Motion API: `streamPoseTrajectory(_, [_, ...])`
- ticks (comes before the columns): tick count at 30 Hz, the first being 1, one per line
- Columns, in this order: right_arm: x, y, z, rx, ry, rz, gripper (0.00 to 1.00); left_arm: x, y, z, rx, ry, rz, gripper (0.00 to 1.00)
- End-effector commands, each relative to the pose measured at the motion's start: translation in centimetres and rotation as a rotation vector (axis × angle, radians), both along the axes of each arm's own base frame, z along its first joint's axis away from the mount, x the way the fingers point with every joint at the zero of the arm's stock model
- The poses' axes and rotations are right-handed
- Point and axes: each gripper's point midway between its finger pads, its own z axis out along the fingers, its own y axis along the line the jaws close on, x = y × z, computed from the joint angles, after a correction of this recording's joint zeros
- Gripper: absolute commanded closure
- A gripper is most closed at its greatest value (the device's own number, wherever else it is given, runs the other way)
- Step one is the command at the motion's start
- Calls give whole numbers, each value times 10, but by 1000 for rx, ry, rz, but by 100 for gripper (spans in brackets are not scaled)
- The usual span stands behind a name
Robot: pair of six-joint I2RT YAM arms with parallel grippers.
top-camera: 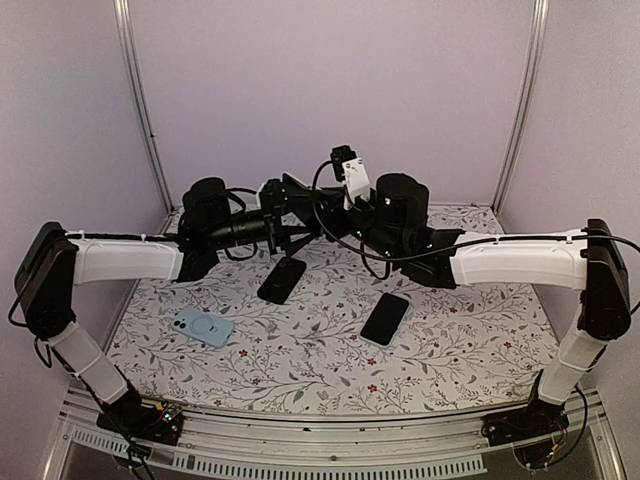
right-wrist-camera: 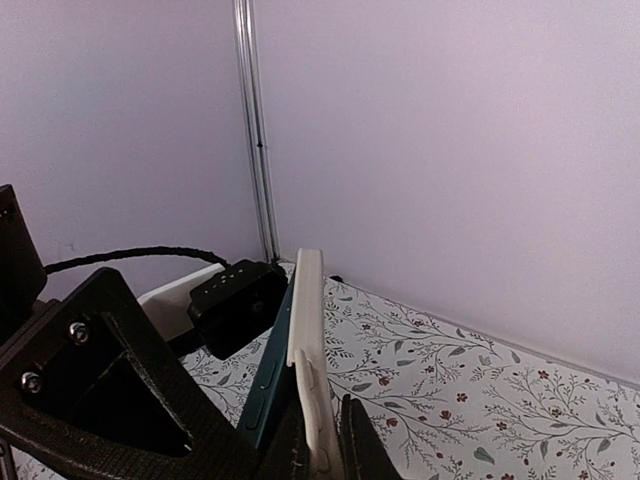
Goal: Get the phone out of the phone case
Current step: Remove the phone case from the phone.
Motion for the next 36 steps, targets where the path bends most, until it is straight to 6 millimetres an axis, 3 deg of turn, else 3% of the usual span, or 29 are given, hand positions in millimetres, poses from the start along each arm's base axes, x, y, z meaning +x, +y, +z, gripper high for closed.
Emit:
streamPoseTrajectory(1, [-11, 11, 39, -3, -138, -31, 100, -2, -4, 8, 3, -25, 2, 8])
streamPoseTrajectory(5, [-12, 12, 39, -28, -154, -45, 100, -2, -4, 5, 5, -22, 2, 12])
streamPoseTrajectory(14, [-11, 10, 41, -59, -167, -59, 100, -5, -5, 5, 7, -36, -15, 42])
streamPoseTrajectory(28, [2, -5, 32, -102, -165, -115, 100, -10, -5, 7, 4, -63, -44, 58])
streamPoseTrajectory(36, [9, -21, 39, -86, -169, -97, 99, -20, -6, 7, 10, -87, -98, 65])
